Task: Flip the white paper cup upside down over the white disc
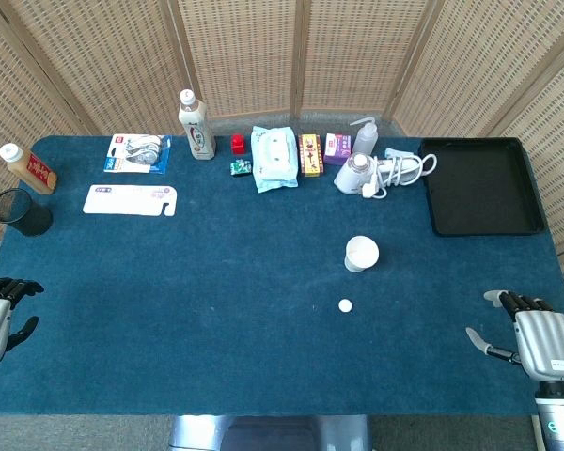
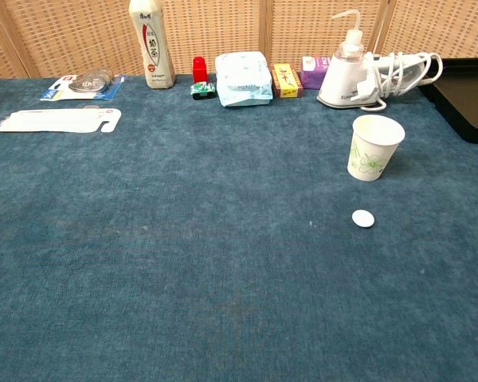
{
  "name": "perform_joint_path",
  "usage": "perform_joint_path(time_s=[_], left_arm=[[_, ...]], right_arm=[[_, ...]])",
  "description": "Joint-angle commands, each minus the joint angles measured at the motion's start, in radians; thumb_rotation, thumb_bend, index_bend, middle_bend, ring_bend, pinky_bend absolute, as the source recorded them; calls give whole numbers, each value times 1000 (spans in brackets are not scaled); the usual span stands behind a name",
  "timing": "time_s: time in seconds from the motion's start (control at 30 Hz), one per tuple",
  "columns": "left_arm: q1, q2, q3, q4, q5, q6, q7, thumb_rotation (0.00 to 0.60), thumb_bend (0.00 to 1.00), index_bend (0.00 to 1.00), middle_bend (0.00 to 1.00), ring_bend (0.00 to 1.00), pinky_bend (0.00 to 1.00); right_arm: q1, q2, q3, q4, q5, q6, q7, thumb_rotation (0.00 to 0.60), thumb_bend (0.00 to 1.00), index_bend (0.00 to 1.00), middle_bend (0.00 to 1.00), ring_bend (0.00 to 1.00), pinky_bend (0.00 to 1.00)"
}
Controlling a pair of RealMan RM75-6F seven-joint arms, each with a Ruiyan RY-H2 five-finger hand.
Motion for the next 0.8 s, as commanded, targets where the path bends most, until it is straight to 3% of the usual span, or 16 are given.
perform_joint_path(time_s=[0.03,0.53,0.8], left_arm=[[0,-2,1,1,-2,-3,1,600,232,409,469,354,452],[-3,-3,2,-4,2,-6,9,600,231,409,469,354,453],[-5,7,0,-29,4,-4,33,600,231,409,469,354,452]], right_arm=[[2,1,1,-1,1,-2,0,292,304,352,422,459,439],[8,12,4,-10,-5,-8,32,295,303,352,420,457,441],[109,29,61,-63,-17,-98,107,289,293,304,395,445,439]])
